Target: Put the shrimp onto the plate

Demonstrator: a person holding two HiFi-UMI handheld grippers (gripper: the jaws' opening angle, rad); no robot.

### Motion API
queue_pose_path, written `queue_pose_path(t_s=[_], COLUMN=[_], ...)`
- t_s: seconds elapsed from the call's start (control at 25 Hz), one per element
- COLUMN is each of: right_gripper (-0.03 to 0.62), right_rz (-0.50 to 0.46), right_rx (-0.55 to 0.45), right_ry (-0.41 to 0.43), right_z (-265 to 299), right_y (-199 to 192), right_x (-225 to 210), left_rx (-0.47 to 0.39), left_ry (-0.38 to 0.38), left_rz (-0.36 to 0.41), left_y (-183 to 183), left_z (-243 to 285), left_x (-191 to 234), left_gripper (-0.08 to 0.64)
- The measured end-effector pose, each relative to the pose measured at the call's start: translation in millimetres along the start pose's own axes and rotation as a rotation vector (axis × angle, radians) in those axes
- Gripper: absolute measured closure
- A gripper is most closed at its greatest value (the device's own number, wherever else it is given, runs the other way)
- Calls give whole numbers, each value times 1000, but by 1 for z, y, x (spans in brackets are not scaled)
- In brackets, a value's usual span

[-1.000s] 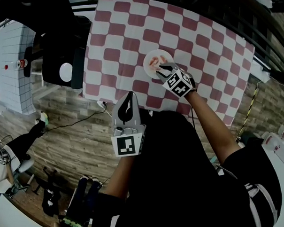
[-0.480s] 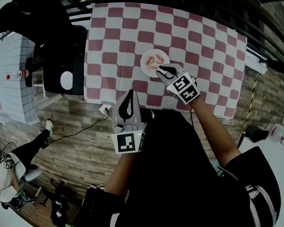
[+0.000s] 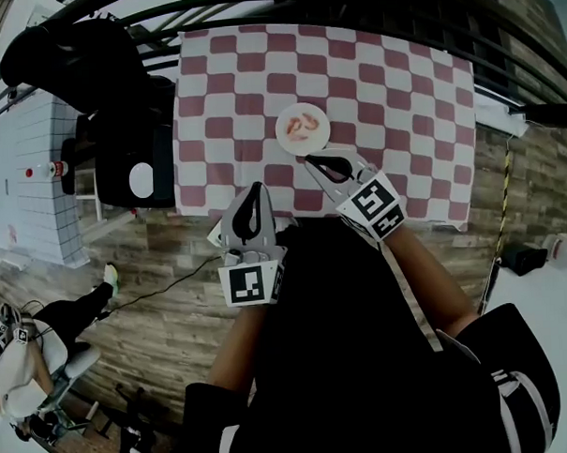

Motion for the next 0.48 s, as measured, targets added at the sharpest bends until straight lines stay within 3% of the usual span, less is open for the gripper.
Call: queue_pose_path(t_s=[0.12, 0.32, 0.48], right_gripper=[592, 592, 592], right_rz=[33, -62, 19], right_rx=[-121, -277, -354], right_ry=[-19, -135, -212], right_z=[-23, -57, -75], right_y=[23, 51, 62], right_x=[24, 57, 72], left_rx=[-66, -136, -187], left_ry=[-26, -68, -88], left_rz=[-10, -12, -45], left_y=[10, 32, 50], left_z=[-4, -10, -12], left_x=[-3, -11, -12], left_gripper=[551, 551, 551])
Point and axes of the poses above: the fingertips, and each gripper's own axes: z forward along the fingers, x to its left, y out of its top, the point moved 7 cm from there along -z, backward along the fingers, and after that the axes turned 9 degrees about z, right-handed, at the moved point
